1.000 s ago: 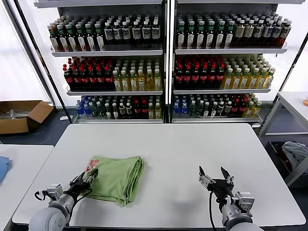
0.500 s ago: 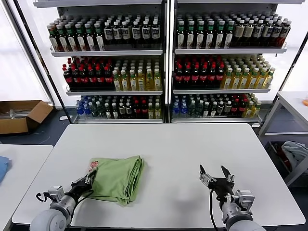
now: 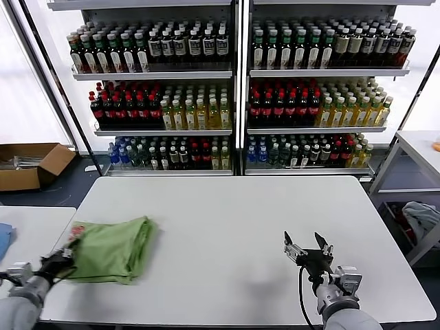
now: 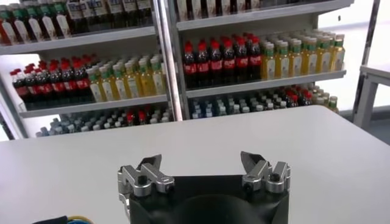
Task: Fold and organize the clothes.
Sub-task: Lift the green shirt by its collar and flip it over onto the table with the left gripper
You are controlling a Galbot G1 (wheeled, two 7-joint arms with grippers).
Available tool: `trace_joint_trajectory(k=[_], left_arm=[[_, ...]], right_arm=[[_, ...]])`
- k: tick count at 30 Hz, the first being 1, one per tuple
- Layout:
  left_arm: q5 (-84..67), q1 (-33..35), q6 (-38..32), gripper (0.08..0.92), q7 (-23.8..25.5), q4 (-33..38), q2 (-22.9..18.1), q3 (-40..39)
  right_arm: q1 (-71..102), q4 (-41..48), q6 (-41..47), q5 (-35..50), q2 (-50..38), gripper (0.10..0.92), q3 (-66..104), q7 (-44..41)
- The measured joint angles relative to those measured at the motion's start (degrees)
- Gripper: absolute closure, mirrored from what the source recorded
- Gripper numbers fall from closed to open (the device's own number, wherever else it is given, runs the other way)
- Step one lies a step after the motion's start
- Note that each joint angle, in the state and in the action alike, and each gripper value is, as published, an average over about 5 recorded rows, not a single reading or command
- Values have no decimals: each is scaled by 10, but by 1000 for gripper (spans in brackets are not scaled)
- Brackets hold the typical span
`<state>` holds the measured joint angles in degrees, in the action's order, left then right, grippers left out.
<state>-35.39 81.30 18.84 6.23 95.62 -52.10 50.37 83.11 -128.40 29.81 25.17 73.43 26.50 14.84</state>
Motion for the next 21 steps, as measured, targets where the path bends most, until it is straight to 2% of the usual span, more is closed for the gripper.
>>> trace_joint_trajectory(k=[5,10,15,21], left_arm=[[7,1,-8,884,12,-27,60,54],[20,-2,-10,884,24,-34,93,76],[35,-8,-14,884,31,-38,101,77],[39,-6,-9,884,26,-24,86,65]], right_arm=[[0,0,0,1,-1,203,-4,0],[3,-3,0,4,-4,203,-1,0],[10,-5,-1,6,-4,203,5,0],[15,-1,-3,2,1,203,5,0]])
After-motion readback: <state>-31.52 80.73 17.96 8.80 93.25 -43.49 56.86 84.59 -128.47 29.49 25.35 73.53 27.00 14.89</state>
